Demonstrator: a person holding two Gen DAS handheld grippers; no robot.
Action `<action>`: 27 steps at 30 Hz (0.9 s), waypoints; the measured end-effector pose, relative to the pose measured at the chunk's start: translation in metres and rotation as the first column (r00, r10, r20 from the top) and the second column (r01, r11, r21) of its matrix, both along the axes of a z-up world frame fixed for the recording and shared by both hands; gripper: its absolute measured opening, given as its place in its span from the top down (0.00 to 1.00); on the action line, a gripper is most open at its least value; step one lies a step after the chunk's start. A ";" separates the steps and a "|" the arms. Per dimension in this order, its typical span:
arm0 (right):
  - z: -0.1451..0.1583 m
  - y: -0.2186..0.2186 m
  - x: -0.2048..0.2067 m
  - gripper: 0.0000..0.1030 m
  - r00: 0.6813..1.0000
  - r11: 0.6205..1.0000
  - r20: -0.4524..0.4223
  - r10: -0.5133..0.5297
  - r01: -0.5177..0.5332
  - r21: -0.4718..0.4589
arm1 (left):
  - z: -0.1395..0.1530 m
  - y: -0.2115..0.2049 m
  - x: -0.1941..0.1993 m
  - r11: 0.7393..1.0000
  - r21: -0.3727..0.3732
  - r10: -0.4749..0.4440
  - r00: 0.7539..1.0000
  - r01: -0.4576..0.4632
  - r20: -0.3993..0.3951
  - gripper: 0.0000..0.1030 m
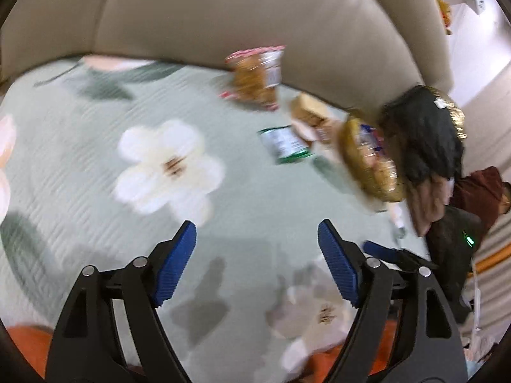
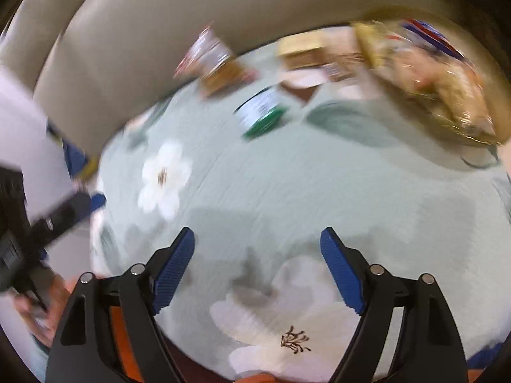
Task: Organize snacks
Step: 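Withdraw both grippers from the plate back over the cushion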
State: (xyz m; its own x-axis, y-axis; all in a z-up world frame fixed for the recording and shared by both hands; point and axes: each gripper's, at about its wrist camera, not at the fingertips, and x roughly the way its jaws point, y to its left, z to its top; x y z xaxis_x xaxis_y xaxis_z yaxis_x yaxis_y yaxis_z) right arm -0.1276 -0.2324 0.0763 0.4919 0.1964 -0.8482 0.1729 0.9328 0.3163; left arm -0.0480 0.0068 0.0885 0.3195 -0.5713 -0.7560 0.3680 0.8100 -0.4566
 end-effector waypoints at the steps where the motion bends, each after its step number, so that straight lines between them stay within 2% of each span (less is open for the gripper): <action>1: -0.004 0.011 -0.002 0.14 1.000 0.999 0.003 0.023 -0.023 -0.048 | -0.006 0.002 -0.001 1.000 0.016 0.002 1.000 -0.002 -0.001 0.24; 4: -0.004 0.041 -0.010 0.14 0.996 0.977 -0.023 0.083 -0.086 -0.196 | -0.016 0.005 0.001 0.998 0.059 0.006 1.000 -0.006 -0.006 0.24; 6: 0.001 0.050 -0.013 0.06 0.996 0.961 0.001 0.092 -0.089 -0.261 | -0.015 0.005 0.000 0.996 0.087 0.001 1.000 -0.002 0.018 0.24; 10: -0.001 0.056 -0.014 0.05 0.997 0.938 -0.001 0.076 -0.072 -0.338 | -0.011 0.001 -0.009 0.990 0.143 -0.021 0.998 0.012 0.059 0.23; 13: -0.002 0.060 -0.016 0.05 0.997 0.931 0.001 0.080 -0.075 -0.357 | -0.005 0.000 -0.014 0.987 0.160 -0.027 0.997 0.015 0.075 0.23; 17: -0.001 0.063 -0.017 0.05 0.996 0.928 0.012 0.084 -0.074 -0.364 | 0.007 0.004 -0.019 0.979 0.204 -0.014 0.988 -0.017 0.151 0.18; 27: 0.009 0.053 -0.022 0.05 0.996 0.943 0.068 0.053 -0.028 -0.332 | 0.011 0.000 -0.024 0.975 0.222 -0.031 0.985 -0.008 0.170 0.18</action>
State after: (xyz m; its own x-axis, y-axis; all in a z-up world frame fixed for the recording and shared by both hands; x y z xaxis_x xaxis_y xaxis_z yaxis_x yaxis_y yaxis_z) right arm -0.1498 -0.1790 0.0849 0.5542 -0.0675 -0.8296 0.1206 0.9927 -0.0002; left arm -0.0719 0.0071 0.0993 0.4496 -0.4003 -0.7985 0.4351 0.8789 -0.1956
